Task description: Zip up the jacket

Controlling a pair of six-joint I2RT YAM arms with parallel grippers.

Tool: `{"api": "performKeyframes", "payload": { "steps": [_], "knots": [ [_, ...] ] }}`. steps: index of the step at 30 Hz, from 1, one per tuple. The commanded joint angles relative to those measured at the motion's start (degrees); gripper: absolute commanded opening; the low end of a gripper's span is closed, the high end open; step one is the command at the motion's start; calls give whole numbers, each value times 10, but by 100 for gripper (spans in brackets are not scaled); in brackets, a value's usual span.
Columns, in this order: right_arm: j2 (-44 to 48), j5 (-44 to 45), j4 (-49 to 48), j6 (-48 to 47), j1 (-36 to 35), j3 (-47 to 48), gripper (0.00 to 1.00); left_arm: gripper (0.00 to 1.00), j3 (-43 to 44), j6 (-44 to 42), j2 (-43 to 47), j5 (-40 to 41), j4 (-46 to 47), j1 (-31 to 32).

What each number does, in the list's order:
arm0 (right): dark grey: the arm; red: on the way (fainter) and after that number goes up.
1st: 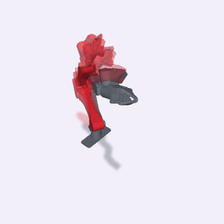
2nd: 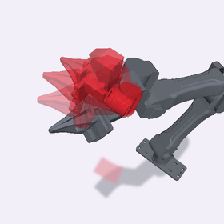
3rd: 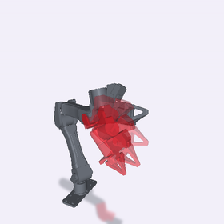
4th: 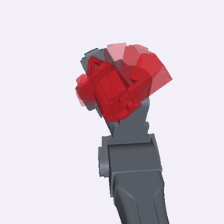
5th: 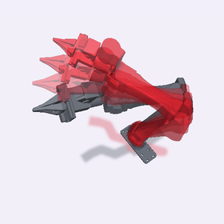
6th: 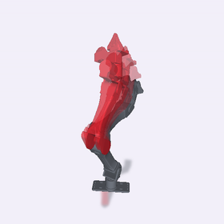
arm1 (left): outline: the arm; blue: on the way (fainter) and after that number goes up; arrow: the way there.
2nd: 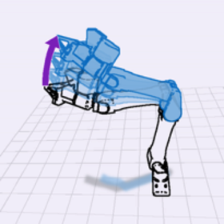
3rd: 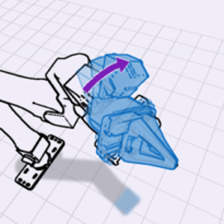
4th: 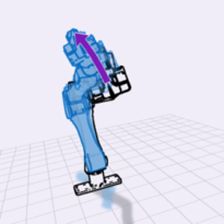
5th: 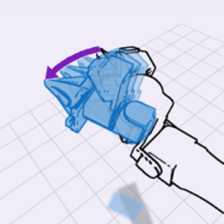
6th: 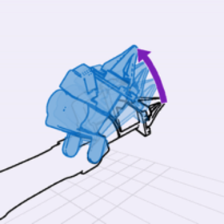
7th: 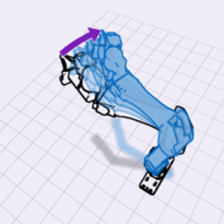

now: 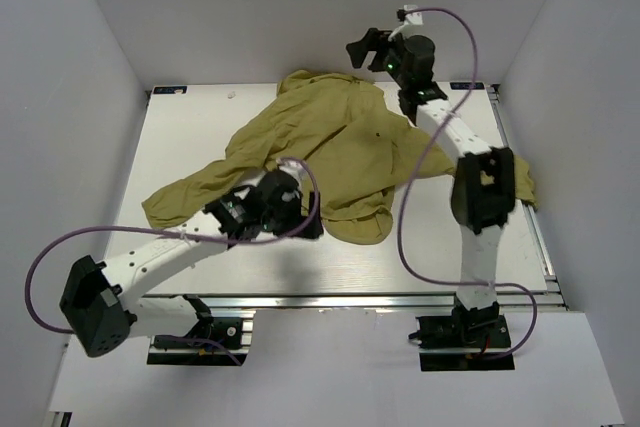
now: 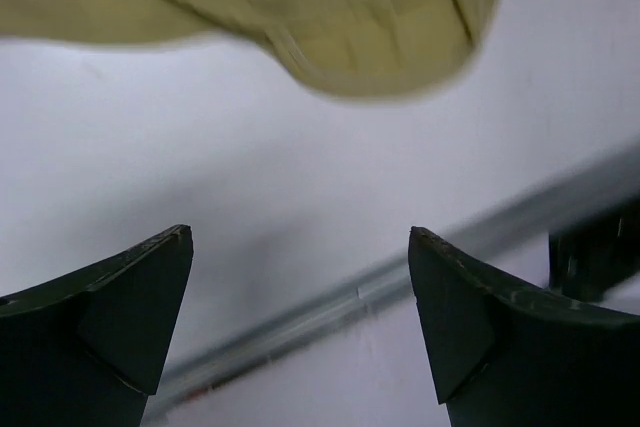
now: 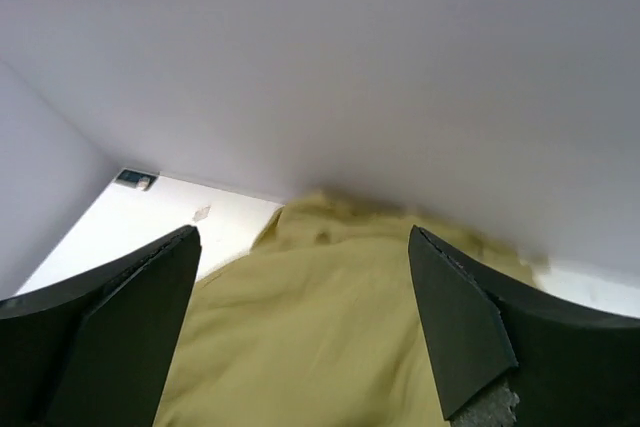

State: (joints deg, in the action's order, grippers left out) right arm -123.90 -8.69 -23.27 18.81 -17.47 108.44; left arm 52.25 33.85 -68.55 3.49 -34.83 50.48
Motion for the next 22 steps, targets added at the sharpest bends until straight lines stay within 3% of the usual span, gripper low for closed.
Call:
{"api": "performKeyframes", "payload": {
  "steps": [1, 3, 7, 12, 22],
  "knots": [
    [159, 45, 130, 24, 1, -114, 89, 98, 59, 15, -38, 21, -24, -132],
    [257, 83, 197, 49, 1, -230, 89, 98, 105, 15, -62, 27, -34, -224],
    [416, 147, 254, 82, 1, -420, 89, 98, 215, 28, -114, 130, -74, -307],
    [556, 199, 399, 89, 1, -491, 89, 98, 268, 14, -134, 64, -65, -432],
    [676, 239, 414, 76, 1, -550, 89, 98, 250, 3, -97, 85, -49, -446]
  ]
}}
